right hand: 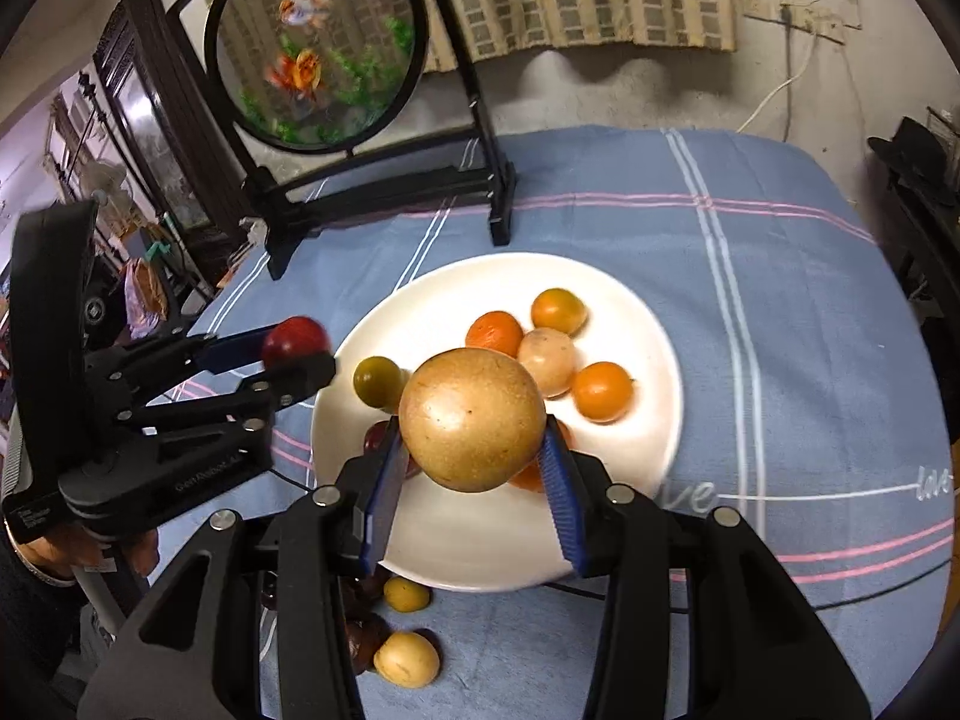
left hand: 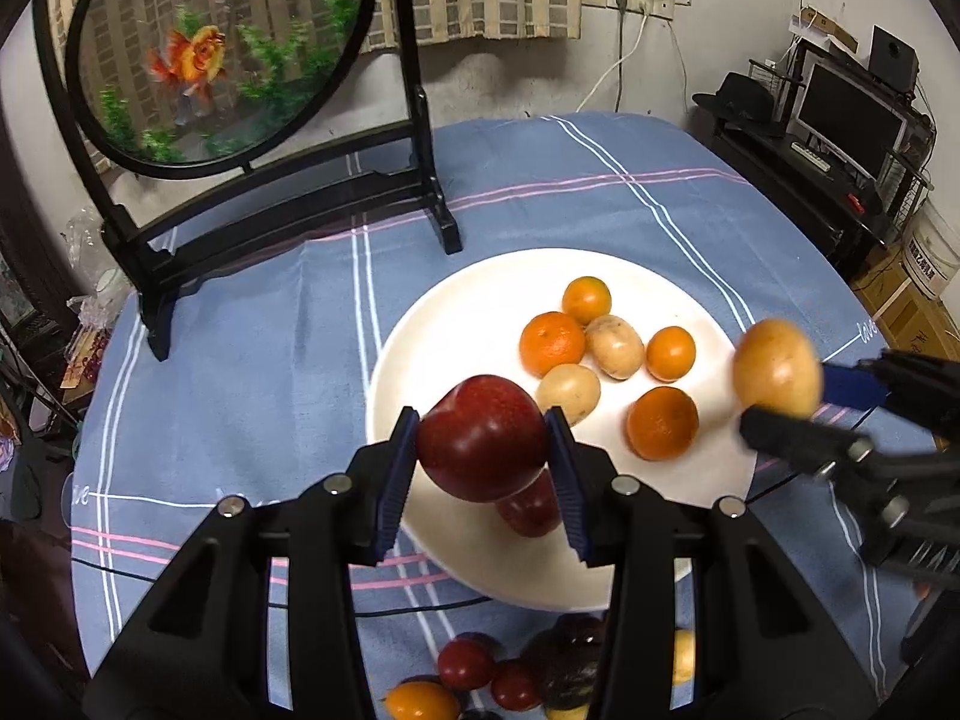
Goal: Organize fruits
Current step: 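Lower the red plum and tan fruit onto the white plate and open both tools, then grasp a dark purple fruit with the left tool while the right tool grasps a pale yellow potato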
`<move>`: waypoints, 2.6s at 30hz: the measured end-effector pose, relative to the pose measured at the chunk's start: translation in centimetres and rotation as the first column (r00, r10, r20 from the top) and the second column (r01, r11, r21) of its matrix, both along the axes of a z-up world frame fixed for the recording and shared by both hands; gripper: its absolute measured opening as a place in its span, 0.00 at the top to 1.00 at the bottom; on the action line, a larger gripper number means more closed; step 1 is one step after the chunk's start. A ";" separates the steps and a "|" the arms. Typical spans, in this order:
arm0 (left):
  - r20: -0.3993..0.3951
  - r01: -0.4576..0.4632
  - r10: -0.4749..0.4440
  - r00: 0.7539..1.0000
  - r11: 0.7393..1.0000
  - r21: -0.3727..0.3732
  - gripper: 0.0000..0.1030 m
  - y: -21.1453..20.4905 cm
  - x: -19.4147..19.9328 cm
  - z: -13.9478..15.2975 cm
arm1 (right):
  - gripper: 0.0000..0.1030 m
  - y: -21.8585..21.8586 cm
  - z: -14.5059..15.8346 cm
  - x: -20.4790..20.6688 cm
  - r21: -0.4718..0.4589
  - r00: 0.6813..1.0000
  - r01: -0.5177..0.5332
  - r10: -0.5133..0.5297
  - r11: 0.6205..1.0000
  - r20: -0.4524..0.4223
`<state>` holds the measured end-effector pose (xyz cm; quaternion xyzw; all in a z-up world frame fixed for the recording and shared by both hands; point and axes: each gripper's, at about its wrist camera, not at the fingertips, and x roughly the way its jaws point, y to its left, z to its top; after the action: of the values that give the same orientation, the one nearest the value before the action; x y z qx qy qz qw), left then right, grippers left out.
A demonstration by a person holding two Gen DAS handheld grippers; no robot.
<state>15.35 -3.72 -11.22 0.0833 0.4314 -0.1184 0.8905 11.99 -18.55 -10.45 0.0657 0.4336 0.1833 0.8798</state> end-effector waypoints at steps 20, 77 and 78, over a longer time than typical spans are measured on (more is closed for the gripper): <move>0.013 -0.045 0.045 0.999 0.998 0.032 0.39 -0.6 3.2 -1.4 | 0.36 1.3 -0.6 2.0 -0.128 0.997 -0.023 0.032 0.991 0.065; -0.268 -0.141 0.115 0.957 0.987 -0.078 0.69 6.8 -12.3 -9.9 | 0.64 2.2 -7.6 -10.8 -0.184 0.957 -0.268 0.240 0.946 -0.164; -0.269 -0.141 0.115 0.956 0.987 -0.078 0.69 6.9 -12.4 -9.8 | 0.64 2.2 -7.6 -10.9 -0.181 0.958 -0.264 0.235 0.947 -0.165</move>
<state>2.94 3.19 -21.06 -0.0045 0.5443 -0.0912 0.8339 1.08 -16.39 -18.04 -0.0664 0.5157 0.2433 0.8188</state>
